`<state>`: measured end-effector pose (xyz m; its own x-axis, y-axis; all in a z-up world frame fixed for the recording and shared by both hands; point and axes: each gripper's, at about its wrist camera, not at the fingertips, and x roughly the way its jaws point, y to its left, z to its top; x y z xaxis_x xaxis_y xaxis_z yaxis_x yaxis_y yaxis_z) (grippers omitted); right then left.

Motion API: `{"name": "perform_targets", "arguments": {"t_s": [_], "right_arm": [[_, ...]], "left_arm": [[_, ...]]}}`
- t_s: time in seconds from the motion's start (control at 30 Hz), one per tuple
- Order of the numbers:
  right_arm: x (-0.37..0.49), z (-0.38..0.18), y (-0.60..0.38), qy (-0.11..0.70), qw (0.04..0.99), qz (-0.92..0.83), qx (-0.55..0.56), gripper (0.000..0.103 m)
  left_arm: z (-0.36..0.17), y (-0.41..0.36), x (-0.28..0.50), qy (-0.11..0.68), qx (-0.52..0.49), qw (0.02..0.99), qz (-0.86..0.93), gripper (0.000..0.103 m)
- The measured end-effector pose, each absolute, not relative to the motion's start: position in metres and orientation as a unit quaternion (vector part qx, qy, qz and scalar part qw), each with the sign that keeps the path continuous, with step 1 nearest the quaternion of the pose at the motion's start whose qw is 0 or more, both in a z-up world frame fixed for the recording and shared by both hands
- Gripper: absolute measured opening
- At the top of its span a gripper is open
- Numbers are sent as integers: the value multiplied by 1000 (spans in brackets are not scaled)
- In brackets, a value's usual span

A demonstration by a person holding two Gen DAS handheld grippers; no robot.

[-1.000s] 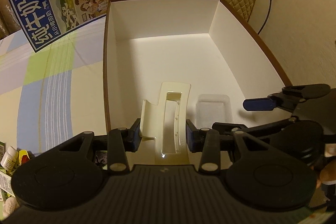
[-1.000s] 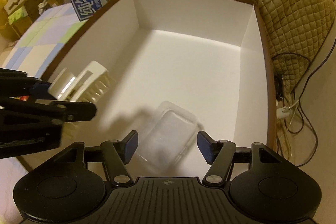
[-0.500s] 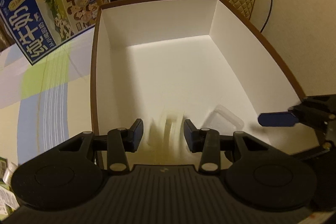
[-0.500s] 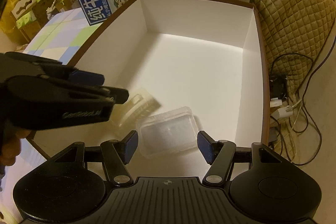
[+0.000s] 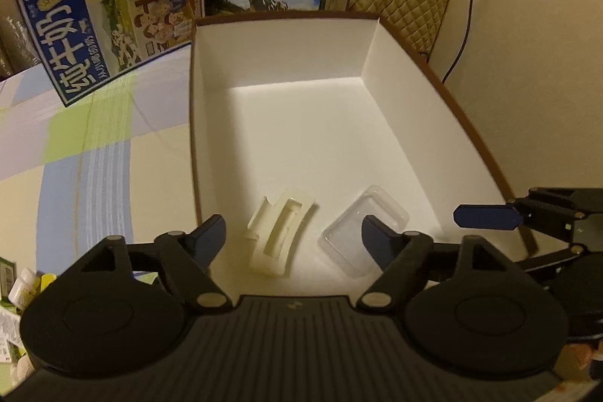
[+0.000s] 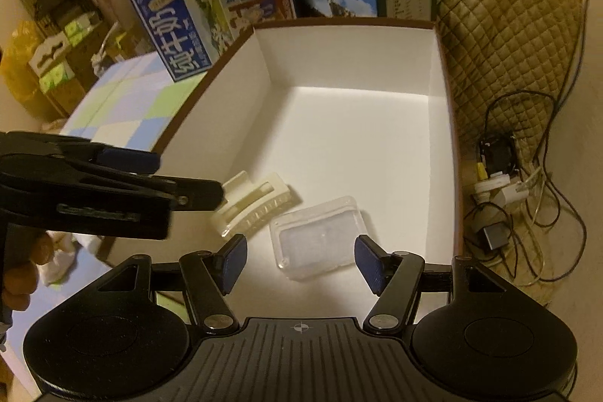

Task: Organize objects
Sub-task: 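Open both tools to drop the clip and clear box into the brown box, then withdraw both tools from the brown box back toward the table items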

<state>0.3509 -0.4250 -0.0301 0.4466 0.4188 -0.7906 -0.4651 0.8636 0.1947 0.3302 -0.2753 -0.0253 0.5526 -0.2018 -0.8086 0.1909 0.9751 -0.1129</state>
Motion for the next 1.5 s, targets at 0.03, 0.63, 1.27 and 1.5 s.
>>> {"name": "perform_targets", "arguments": {"t_s": [0.03,0.63,1.27,1.5], "right_arm": [[348,-28,-427,456,852,258,-20,61],[289,-1,-434,438,870,221,42,61],[226,-2,-349,448,861,238,40,61],[205,-14,-306,463,848,256,31,61]], "left_arm": [[-22,-274,326,457,-8,882,-112,77],[5,-215,253,457,-36,884,-94,82],[8,-123,188,463,-34,883,-74,86],[2,-82,169,470,-45,880,-54,86]]}}
